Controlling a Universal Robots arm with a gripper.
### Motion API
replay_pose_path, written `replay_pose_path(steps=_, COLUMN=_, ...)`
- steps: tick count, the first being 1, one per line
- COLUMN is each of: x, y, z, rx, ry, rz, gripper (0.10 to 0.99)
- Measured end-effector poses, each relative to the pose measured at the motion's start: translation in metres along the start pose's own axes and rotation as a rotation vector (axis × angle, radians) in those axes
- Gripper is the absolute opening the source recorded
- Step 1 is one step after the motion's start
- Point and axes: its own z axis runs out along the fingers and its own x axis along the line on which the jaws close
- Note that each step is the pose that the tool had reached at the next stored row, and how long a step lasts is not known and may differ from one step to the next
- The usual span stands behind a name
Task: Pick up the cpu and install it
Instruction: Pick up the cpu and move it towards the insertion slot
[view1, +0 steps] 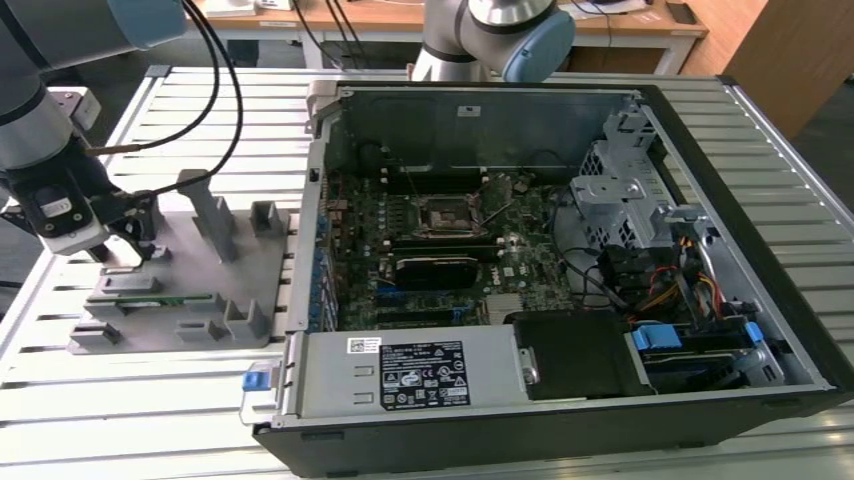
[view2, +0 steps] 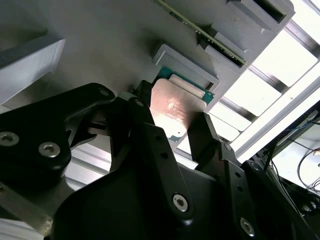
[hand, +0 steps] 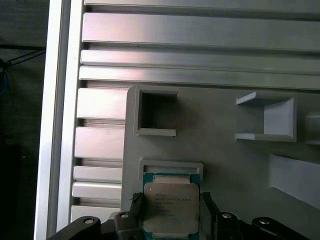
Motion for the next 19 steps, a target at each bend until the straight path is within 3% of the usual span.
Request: replay_pose_path(steps=19, x=0.0002, y=0.0007, z=-0.0121, rx=0.0, ry=0.0001, rz=0.0, gripper=0.537)
